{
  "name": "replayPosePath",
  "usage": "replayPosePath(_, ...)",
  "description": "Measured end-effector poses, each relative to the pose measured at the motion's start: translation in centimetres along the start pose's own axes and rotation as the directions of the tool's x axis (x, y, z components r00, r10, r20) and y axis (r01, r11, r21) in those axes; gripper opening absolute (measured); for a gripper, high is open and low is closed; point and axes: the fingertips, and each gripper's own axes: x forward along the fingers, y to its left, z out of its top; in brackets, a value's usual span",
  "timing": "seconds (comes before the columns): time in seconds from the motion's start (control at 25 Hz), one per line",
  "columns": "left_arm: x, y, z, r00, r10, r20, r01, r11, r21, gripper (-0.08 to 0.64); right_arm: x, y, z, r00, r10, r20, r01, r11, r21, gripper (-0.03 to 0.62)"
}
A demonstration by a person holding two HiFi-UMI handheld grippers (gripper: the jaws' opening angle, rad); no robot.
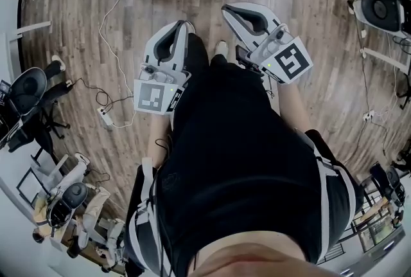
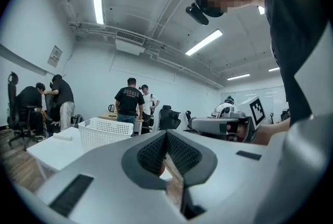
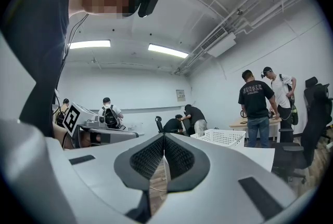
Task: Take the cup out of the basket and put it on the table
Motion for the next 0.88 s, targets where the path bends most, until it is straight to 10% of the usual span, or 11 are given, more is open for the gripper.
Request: replayPosePath(0.88, 5.7, 11.9, 3.3, 0.993, -0.118, 0.014, 0.118, 0.993, 0.029, 0.02, 11.5, -4.6, 2.5, 0.997, -0.083, -0.008, 0.082, 0.996, -0.045, 0.02)
